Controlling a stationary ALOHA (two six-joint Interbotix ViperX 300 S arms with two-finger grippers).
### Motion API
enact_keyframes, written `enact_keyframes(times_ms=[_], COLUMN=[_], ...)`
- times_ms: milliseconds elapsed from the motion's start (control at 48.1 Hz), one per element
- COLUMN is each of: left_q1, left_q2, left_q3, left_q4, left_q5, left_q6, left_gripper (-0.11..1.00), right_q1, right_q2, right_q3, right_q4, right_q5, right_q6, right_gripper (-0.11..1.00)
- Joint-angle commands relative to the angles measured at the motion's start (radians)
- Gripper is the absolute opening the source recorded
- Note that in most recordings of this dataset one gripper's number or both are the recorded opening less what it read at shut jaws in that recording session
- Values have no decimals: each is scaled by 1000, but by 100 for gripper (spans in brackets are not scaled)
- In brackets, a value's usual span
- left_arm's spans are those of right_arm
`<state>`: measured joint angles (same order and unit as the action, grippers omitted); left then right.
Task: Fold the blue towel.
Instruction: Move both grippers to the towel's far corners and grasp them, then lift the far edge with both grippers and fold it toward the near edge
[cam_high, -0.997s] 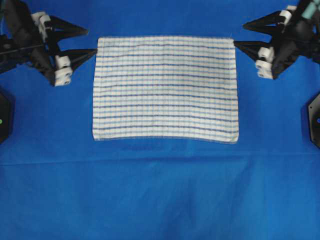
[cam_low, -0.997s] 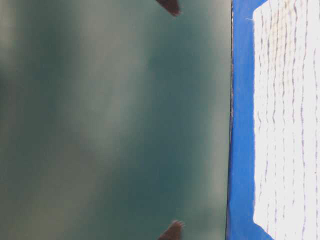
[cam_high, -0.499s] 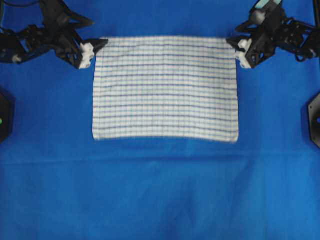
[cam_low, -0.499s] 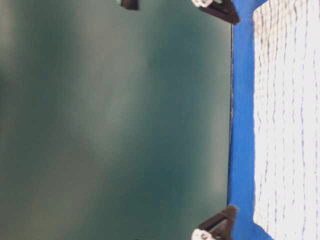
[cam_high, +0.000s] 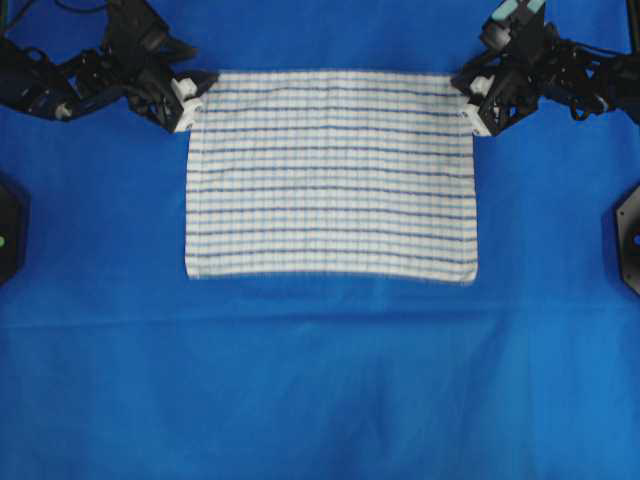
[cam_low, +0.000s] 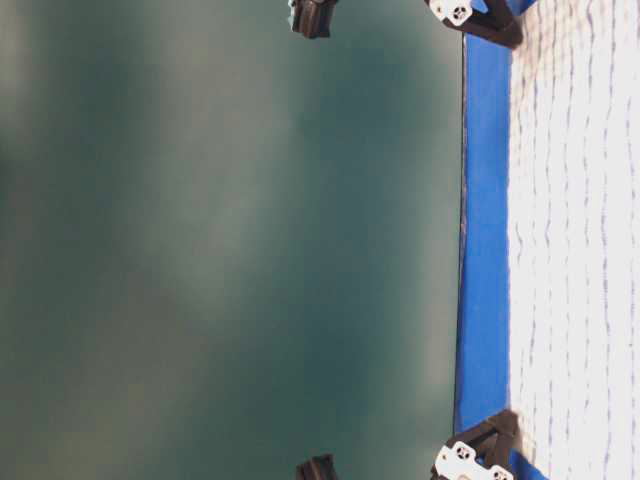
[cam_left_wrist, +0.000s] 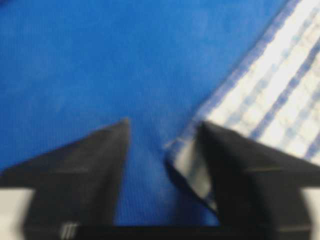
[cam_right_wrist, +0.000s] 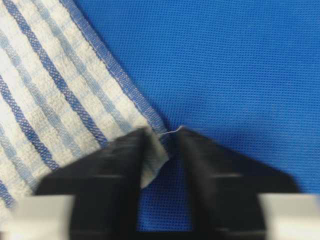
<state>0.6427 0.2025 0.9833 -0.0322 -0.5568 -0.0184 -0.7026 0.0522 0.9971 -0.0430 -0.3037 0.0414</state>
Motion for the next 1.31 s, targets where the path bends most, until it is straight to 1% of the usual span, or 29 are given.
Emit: enact_keyframes(times_ms=[0, 42, 62, 104, 145, 291, 395, 478, 686, 956, 1122, 1205, 1288], left_q1=[-8, -12, -15, -21, -26, -29, -31, -29, -31, -37, -84, -123, -167], left_q2=[0, 0, 0, 0, 0, -5, -32, -75, -179, -216, -247, -282, -327], left_q3=[-9, -12, -12, -14, -14, -14, -18, -25, -26, -14, -3, 8, 21], left_q4=[6, 6, 6, 6, 6, 6, 6, 6, 6, 6, 6, 6, 6], left_q5=[35, 46, 49, 49, 49, 51, 55, 63, 110, 140, 147, 164, 195], left_q6=[12, 18, 23, 28, 29, 31, 35, 43, 94, 94, 95, 94, 92], left_gripper=[35, 24, 19, 9, 3, 3, 3, 3, 3, 3, 3, 3, 3], right_q1=[-3, -3, -3, -3, -3, -3, -3, -3, -3, -2, 28, 64, 117], right_q2=[-11, -11, -11, -12, -11, -12, -25, -52, -123, -198, -233, -275, -344], right_q3=[-11, -9, -9, -8, -8, -9, -12, -9, 2, 26, 51, 71, 95], right_q4=[-3, -3, -3, -3, -3, -3, -3, -2, 2, 0, 2, 5, 12], right_q5=[-9, -9, -9, -9, -9, -9, -9, -9, -5, 0, 6, 21, 63], right_q6=[-3, -3, -3, -3, -3, -3, -2, 0, 0, 3, 14, 17, 17], right_gripper=[17, 7, 5, 5, 5, 5, 5, 5, 5, 5, 5, 5, 5])
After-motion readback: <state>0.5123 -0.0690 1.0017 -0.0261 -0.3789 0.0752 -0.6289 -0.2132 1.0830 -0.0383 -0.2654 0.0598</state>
